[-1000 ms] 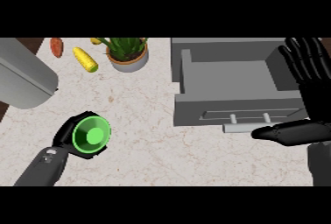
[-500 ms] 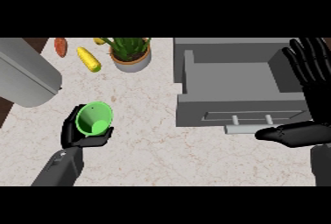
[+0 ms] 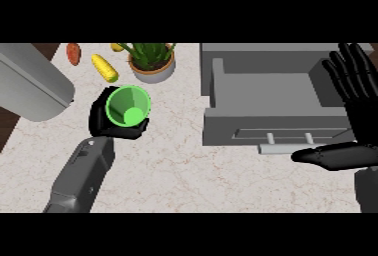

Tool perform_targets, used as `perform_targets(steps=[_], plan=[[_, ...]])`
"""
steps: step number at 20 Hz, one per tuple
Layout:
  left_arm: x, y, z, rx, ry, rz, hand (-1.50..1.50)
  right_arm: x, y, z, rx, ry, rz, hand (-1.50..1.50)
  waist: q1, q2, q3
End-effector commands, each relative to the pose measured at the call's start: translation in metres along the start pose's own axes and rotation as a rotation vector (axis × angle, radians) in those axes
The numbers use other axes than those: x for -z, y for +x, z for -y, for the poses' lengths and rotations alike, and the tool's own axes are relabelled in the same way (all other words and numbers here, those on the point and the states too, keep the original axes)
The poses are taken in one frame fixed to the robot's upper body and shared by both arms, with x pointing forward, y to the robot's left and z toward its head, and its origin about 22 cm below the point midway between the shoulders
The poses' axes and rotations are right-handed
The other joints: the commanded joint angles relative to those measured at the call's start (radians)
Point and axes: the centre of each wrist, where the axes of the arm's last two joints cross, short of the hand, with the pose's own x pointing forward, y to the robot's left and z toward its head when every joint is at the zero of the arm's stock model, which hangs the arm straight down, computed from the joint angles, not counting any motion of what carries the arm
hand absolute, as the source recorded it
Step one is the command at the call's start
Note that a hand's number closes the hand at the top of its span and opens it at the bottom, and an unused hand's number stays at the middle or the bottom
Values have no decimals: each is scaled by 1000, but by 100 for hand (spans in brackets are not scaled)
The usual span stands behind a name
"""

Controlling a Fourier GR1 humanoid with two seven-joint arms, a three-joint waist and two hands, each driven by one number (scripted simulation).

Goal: Pick up the cup, place it into the drawer and close the drawer

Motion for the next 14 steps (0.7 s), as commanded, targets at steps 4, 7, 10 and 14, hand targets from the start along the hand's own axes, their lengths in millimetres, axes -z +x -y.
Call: perform_targets(steps=[4,7,10,14], plan=[[87,48,69,-56,-158,68,150,-9,-2,5,-12,-24,3,-150,9,-7,1],[102,69,103,-60,-180,67,150,-4,4,5,-29,-35,-16,-150,12,-8,1],[130,96,134,-45,-202,59,150,6,-5,10,-17,-31,7,-150,5,-4,1],[156,129,172,-7,-217,48,150,-7,-6,1,-13,-21,3,-150,-13,-1,1]])
